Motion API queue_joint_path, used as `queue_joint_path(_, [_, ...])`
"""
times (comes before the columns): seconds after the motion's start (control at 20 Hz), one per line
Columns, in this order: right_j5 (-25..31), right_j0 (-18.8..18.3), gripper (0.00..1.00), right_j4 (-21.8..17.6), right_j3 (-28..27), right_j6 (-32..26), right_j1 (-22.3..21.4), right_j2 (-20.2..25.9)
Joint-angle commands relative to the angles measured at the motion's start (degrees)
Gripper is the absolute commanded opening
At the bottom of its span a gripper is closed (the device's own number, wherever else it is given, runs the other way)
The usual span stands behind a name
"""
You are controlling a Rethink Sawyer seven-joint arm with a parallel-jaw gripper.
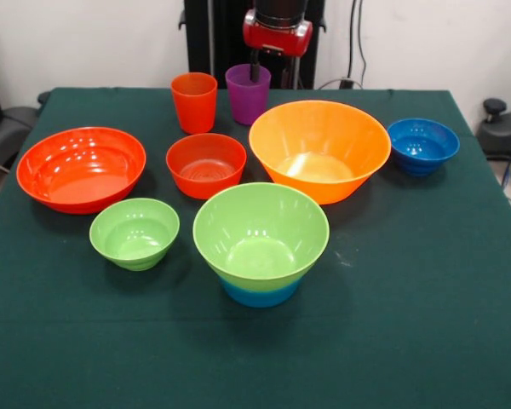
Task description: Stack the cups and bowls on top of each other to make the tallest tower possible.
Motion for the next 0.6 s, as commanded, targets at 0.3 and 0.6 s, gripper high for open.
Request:
queue_joint_path(0.3, [-0.96,0.86,1.00,-2.13,-0.56,2.28,2.51,3.20])
queue_joint_path(0.6, [-1.16,0.53,1.00,-2.41,-0.68,2.03,2.80,3.31])
